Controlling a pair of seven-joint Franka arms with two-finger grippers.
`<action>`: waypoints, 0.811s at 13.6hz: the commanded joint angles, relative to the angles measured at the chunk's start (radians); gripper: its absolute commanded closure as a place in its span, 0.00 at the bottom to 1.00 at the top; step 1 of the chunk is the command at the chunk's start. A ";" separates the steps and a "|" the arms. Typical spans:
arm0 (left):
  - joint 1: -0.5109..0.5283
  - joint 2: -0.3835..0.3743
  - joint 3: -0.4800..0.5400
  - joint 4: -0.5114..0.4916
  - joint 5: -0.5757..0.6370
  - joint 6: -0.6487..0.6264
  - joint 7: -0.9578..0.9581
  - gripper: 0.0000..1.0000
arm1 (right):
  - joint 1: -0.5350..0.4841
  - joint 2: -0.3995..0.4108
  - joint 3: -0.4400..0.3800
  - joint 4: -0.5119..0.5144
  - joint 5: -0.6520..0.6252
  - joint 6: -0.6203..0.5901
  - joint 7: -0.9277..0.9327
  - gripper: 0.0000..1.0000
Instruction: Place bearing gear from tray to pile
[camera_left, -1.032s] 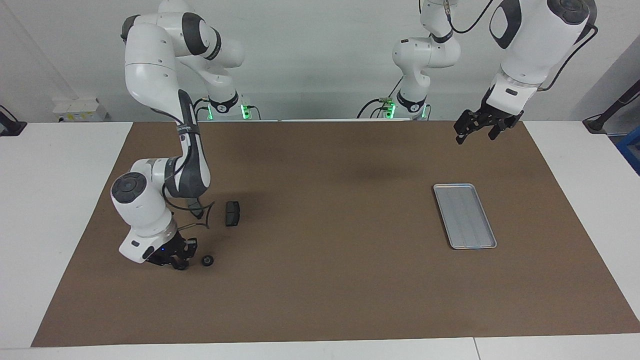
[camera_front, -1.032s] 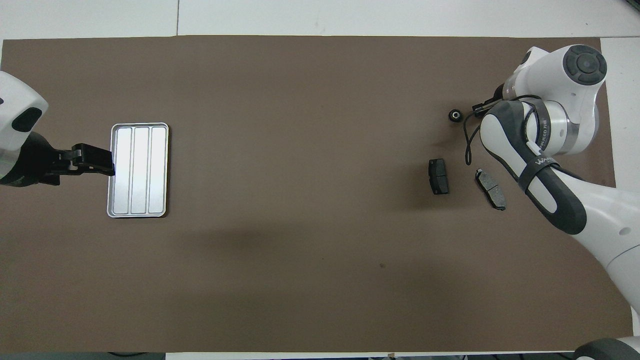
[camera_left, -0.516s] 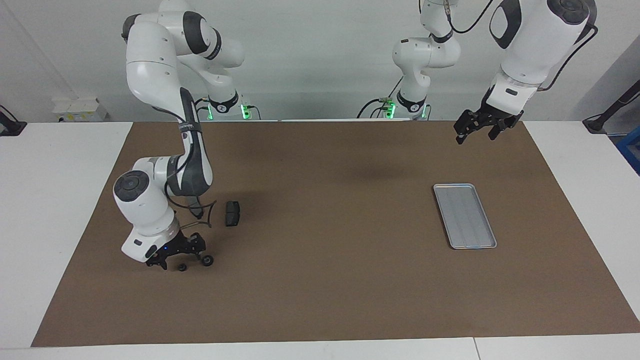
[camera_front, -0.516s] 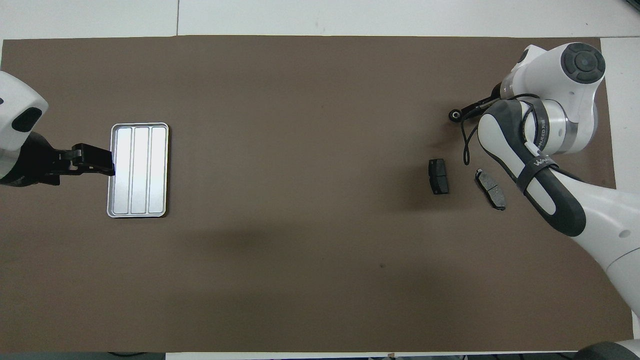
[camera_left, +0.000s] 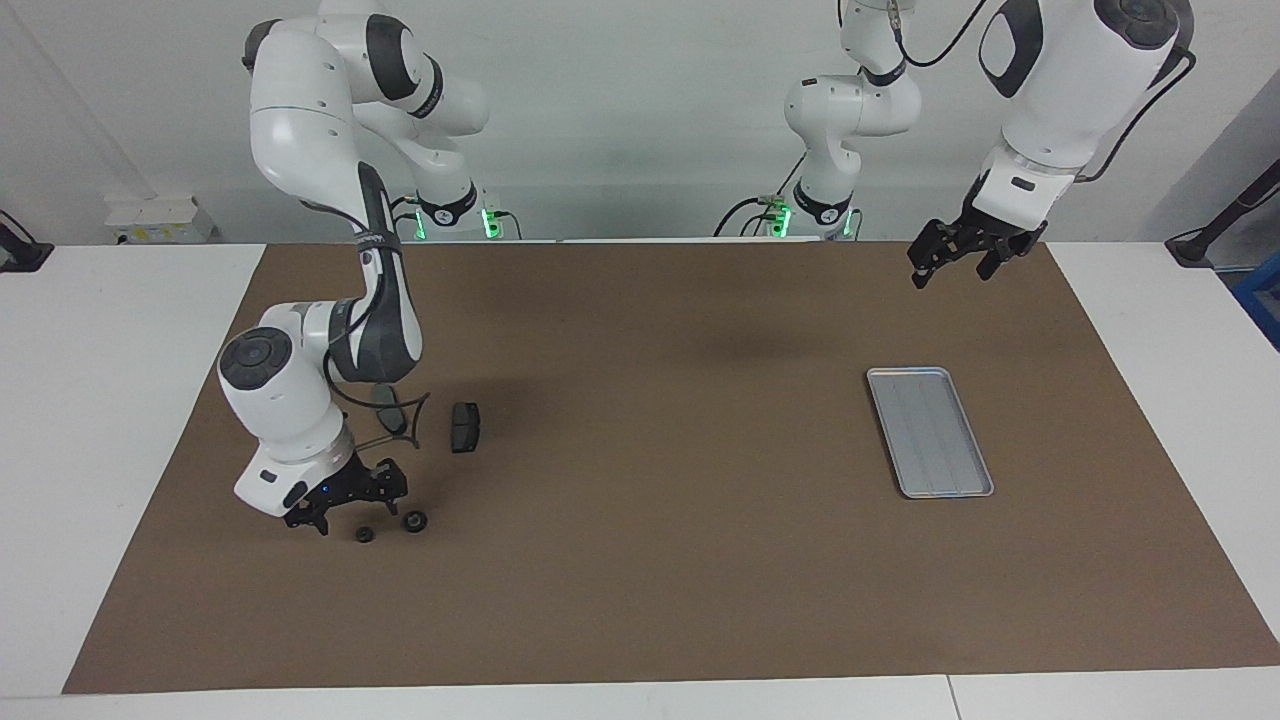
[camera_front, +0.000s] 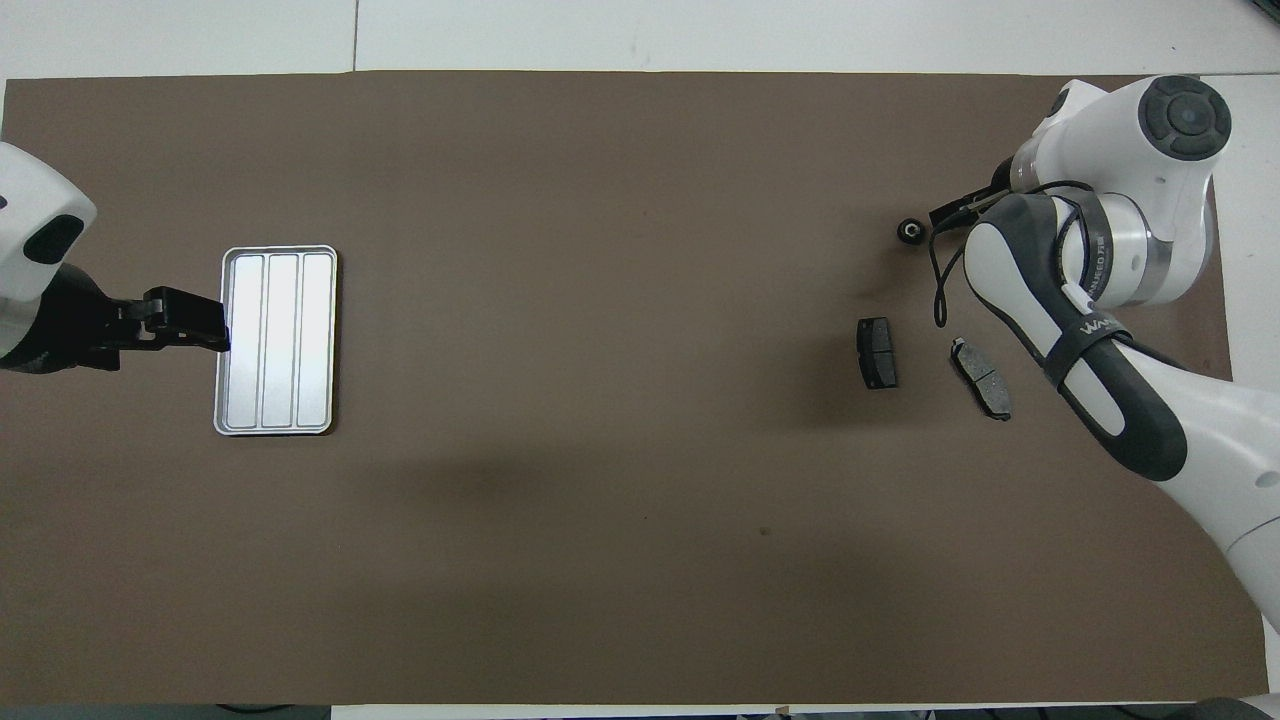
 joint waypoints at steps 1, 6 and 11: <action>0.006 -0.015 0.001 -0.011 -0.014 -0.002 0.003 0.00 | -0.002 -0.028 0.003 -0.004 -0.009 -0.040 -0.018 0.00; 0.004 -0.015 0.001 -0.011 -0.014 -0.004 0.003 0.00 | -0.002 -0.130 0.003 -0.007 -0.001 -0.130 -0.012 0.00; 0.004 -0.015 0.001 -0.011 -0.014 -0.002 0.002 0.00 | 0.015 -0.331 -0.002 -0.013 0.058 -0.363 0.114 0.00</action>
